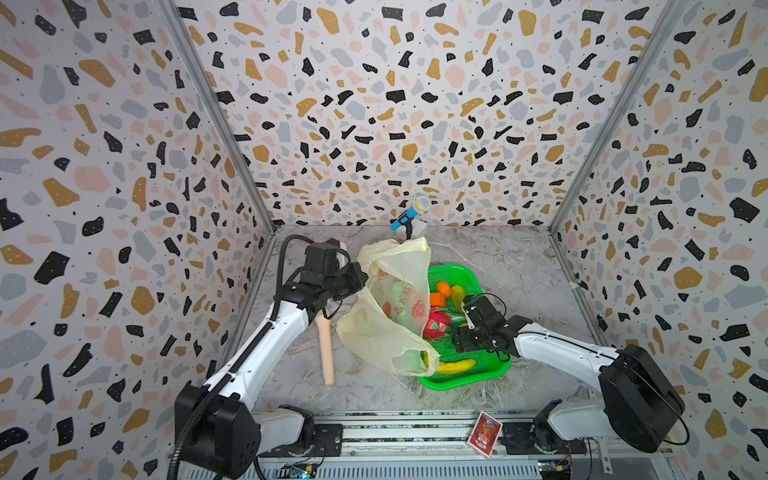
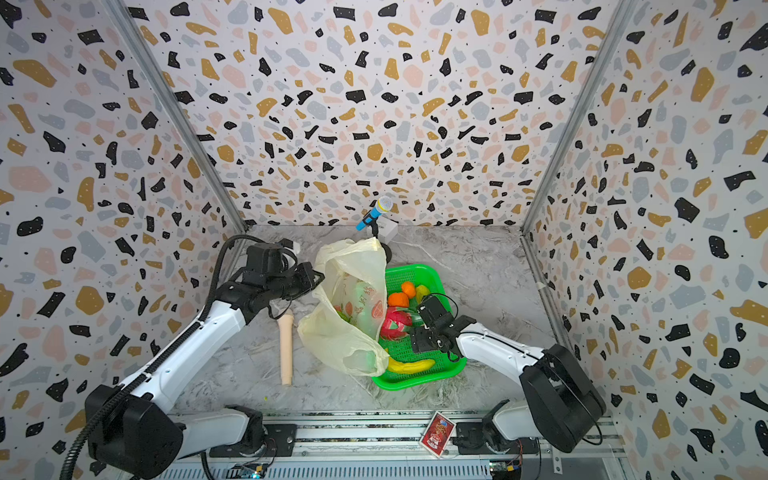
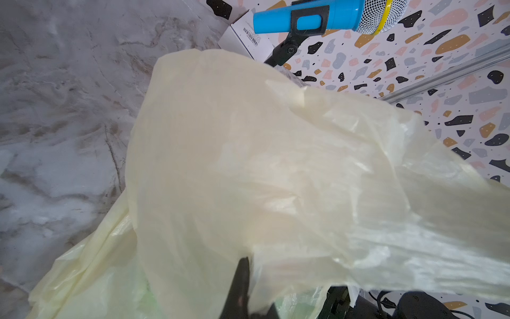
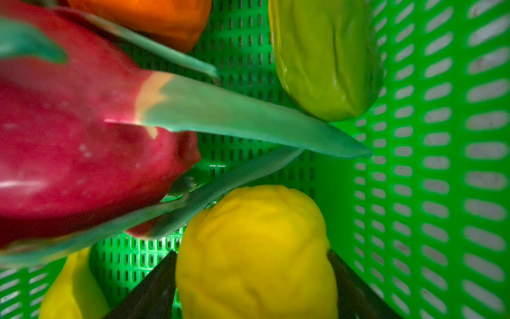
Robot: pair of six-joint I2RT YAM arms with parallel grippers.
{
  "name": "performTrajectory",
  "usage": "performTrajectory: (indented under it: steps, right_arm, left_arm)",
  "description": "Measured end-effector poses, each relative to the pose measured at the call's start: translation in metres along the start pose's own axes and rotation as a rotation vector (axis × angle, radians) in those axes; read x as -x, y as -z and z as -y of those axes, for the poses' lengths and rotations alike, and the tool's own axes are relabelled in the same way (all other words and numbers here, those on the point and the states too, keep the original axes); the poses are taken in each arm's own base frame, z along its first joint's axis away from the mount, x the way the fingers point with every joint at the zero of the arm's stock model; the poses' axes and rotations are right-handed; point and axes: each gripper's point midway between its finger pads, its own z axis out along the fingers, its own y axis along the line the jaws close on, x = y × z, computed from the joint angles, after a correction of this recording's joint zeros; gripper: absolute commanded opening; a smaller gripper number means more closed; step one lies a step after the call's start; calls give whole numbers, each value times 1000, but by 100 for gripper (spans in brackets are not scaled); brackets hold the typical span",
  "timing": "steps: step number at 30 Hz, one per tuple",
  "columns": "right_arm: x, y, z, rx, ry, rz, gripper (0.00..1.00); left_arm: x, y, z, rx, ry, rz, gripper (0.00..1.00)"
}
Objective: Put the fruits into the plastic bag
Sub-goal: 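Move the right gripper back to the basket and grasp the yellow lemon, then carry the yellow lemon into the bag and release it beside the custard apple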
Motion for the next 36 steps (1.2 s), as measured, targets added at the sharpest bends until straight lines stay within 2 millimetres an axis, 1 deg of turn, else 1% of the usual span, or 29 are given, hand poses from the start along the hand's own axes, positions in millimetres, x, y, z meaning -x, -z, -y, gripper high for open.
performTrajectory:
  steps: [2,9,12,16,20,21,23,25,27,28,30,31,32,33,34,36]
  right_arm:
    - [-1,-2,2,-10,1,-4,76]
    - [1,-4,4,-20,10,14,53]
    - [3,0,3,-9,10,35,46]
    - [12,14,0,12,5,92,41]
    - [29,37,-5,45,0,176,39]
    - [35,44,-9,60,5,200,39]
    - [51,61,-22,110,26,260,40]
    - [67,82,-45,184,76,326,40]
    - [81,105,-76,270,147,389,40]
    - [85,117,-96,322,194,420,41]
    - [90,139,-129,410,273,468,42]
    - [91,147,-143,449,308,482,42]
    - [93,153,-157,487,336,490,42]
    - [95,155,-165,508,352,494,42]
    - [99,154,-173,527,366,496,43]
    - [104,146,-186,547,390,481,44]
  left_arm:
    - [0,0,0,0,0,0,0]
    - [0,0,0,0,0,0,0]
    - [0,0,0,0,0,0,0]
    - [0,0,0,0,0,-1,0]
    - [0,-1,-1,2,1,-2,0]
    - [0,-1,-1,2,0,-3,0]
    - [-1,-1,-1,2,1,-4,0]
    - [0,-1,-1,2,0,-3,0]
    - [-1,-1,-1,2,-2,-4,0]
    - [0,-1,-1,2,-2,-3,0]
    - [-1,-1,-1,2,-3,-4,0]
    - [-1,-1,-1,2,-4,-4,0]
    - [0,-1,-1,2,-6,-3,0]
    - [0,-1,-1,2,-8,-3,0]
    - [-1,-1,-1,2,-10,-4,0]
    - [-1,-1,-1,4,-16,-3,0]
